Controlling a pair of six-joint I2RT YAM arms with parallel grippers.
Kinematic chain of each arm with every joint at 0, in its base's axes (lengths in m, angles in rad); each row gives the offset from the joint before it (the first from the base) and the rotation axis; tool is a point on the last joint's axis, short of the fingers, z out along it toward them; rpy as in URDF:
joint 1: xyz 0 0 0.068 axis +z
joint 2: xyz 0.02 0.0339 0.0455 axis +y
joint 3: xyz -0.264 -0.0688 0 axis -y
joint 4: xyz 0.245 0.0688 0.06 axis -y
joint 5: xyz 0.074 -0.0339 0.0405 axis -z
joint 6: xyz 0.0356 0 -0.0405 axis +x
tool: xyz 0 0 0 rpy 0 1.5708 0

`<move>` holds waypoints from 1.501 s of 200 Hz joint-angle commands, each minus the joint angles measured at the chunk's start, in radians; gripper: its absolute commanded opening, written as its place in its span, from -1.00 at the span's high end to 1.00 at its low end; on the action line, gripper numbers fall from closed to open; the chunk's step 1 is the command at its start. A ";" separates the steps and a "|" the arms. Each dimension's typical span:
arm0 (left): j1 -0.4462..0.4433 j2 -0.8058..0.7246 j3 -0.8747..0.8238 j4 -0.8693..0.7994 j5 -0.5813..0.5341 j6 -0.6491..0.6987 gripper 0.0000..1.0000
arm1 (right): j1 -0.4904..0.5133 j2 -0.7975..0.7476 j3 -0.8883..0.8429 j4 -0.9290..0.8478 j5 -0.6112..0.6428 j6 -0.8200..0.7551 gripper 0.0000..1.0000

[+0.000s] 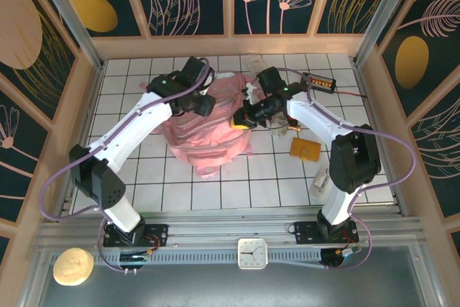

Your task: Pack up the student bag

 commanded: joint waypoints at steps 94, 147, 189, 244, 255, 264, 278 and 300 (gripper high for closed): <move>-0.019 0.185 -0.030 0.138 0.182 0.236 -0.66 | -0.088 -0.069 -0.096 0.038 0.010 -0.083 1.00; -0.019 0.278 0.011 0.176 0.039 0.263 -0.56 | -0.082 -0.177 -0.193 0.163 0.057 0.005 0.67; -0.020 0.346 0.084 0.158 0.047 0.290 -0.11 | -0.040 -0.218 -0.200 0.225 0.120 0.014 0.04; -0.010 0.401 0.186 0.088 0.214 0.214 1.00 | -0.040 -0.435 -0.390 0.544 0.188 0.079 -0.98; 0.001 0.398 0.214 0.089 0.252 0.163 1.00 | -0.063 -0.420 -0.416 0.578 0.116 0.126 -0.99; 0.018 0.387 0.227 0.101 0.294 0.112 1.00 | -0.065 -0.408 -0.422 0.583 0.115 0.156 -0.98; 0.049 0.361 0.231 0.135 0.358 0.026 1.00 | -0.064 -0.416 -0.454 0.605 0.177 0.210 -0.98; 0.065 0.339 0.255 0.158 0.421 -0.050 1.00 | -0.070 -0.427 -0.510 0.657 0.234 0.287 -0.92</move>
